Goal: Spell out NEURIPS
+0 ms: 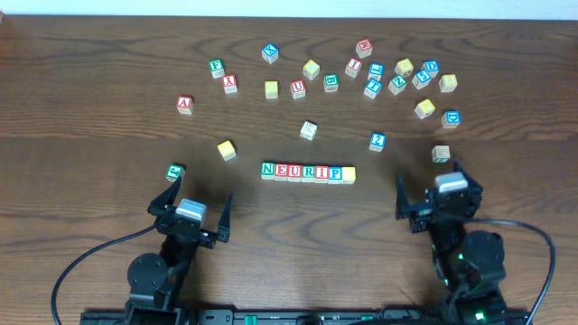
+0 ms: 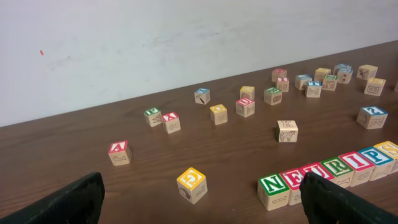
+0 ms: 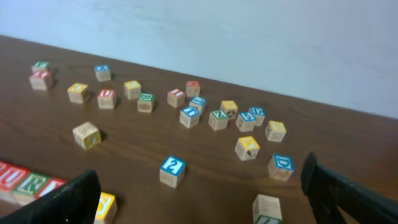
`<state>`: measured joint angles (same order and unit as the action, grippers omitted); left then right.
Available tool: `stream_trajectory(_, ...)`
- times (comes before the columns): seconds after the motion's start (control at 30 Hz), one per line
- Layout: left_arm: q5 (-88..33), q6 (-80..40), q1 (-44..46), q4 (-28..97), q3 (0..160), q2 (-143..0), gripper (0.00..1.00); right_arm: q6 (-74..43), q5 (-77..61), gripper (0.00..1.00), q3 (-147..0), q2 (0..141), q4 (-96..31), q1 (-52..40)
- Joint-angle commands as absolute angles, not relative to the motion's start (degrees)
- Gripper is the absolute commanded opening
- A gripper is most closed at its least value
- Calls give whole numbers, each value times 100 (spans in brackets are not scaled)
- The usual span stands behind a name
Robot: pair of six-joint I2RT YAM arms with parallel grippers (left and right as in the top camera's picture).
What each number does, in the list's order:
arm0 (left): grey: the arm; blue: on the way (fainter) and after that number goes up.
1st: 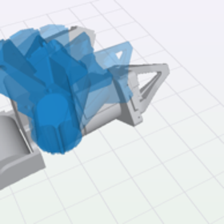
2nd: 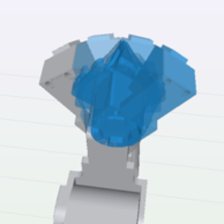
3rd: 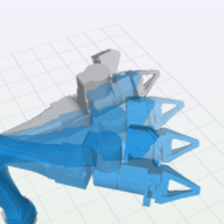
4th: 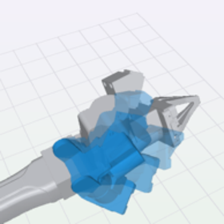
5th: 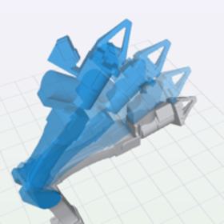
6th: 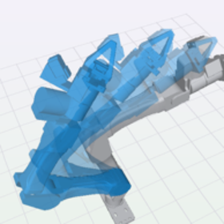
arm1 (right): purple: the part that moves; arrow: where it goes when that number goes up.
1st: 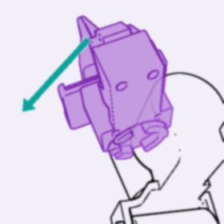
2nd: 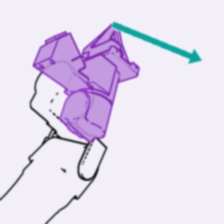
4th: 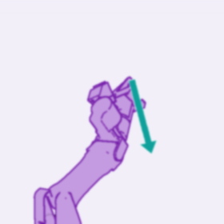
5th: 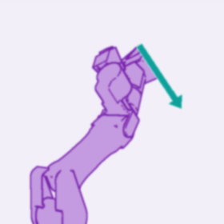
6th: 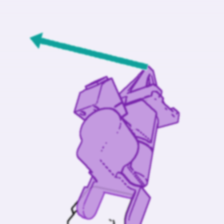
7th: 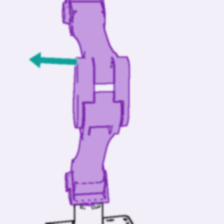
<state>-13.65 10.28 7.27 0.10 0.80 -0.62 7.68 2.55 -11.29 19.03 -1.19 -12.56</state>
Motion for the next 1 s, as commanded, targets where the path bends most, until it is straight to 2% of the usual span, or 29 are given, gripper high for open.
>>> stream_trajectory(0.0,-1586,985,703,276,23,-23,99,1498,-252,99,-777,1420,-102,-1240)
stream_trajectory(0.07,-1586,982,703,276,23,-23,99,1765,-381,99,-537,1092,-108,-1238)
stream_trajectory(0.43,-1586,982,703,276,23,-23,99,1590,-189,99,-32,80,-432,-1160)
stream_trajectory(0.97,-1586,982,703,276,23,-23,99,1481,-126,99,-32,27,-451,-893)
